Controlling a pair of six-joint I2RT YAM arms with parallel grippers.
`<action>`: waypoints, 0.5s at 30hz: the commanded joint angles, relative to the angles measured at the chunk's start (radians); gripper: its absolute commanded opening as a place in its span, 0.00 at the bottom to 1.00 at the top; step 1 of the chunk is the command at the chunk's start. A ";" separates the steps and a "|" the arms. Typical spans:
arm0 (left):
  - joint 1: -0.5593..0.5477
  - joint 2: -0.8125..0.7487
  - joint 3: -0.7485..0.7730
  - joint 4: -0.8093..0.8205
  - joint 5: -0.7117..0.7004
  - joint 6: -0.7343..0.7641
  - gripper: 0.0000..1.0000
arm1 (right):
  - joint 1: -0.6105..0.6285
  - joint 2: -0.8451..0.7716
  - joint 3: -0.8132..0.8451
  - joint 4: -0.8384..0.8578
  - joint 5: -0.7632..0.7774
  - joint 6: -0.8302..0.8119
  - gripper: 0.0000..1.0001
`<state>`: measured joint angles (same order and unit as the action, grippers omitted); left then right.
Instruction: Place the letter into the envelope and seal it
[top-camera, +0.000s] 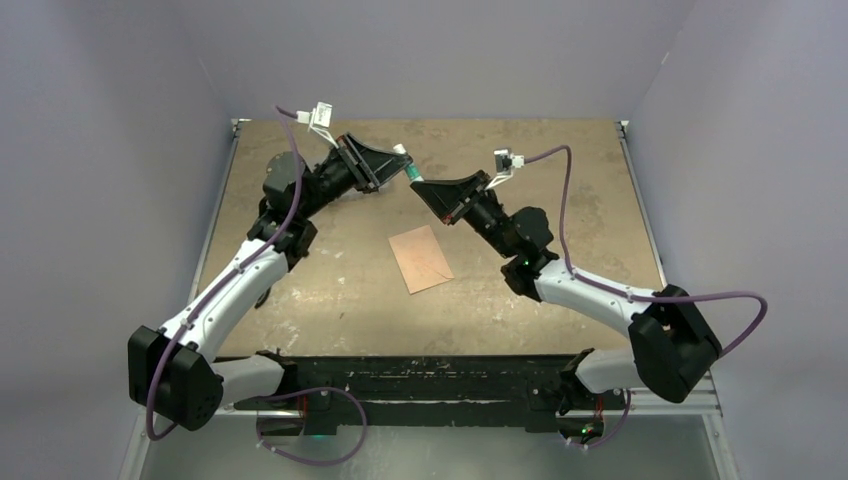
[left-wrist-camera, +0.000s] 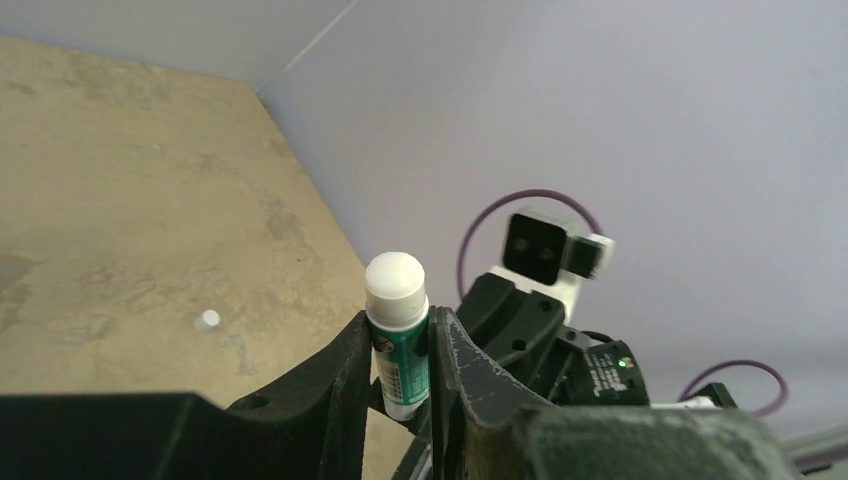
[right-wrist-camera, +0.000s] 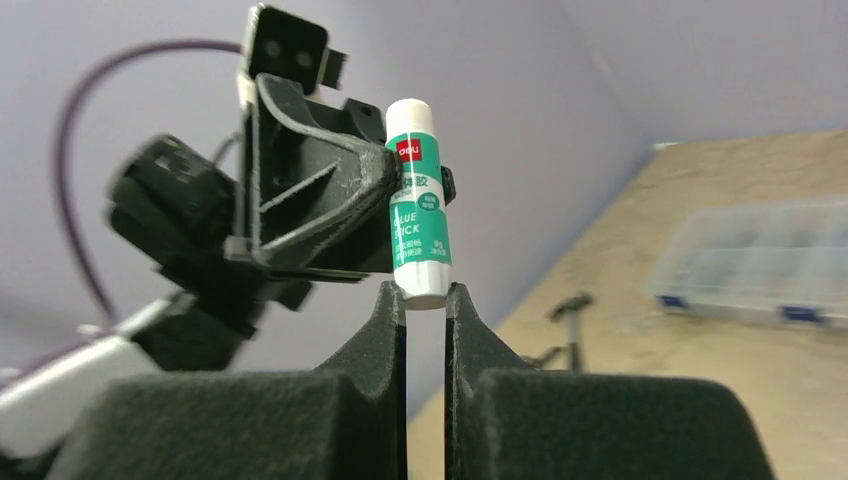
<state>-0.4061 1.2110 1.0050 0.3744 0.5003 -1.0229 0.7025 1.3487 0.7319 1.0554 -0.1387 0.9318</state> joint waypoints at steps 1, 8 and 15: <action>-0.011 0.006 -0.004 -0.137 -0.055 0.102 0.00 | 0.003 -0.013 0.113 -0.155 0.089 -0.472 0.00; -0.011 0.055 0.018 -0.219 -0.148 0.123 0.00 | 0.037 0.037 0.222 -0.292 0.242 -0.969 0.00; -0.011 0.084 0.060 -0.254 -0.149 0.146 0.00 | 0.055 0.007 0.220 -0.312 0.223 -1.198 0.00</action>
<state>-0.4061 1.2842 1.0260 0.2138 0.3046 -0.9451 0.7681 1.4025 0.8806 0.7010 0.0250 -0.0696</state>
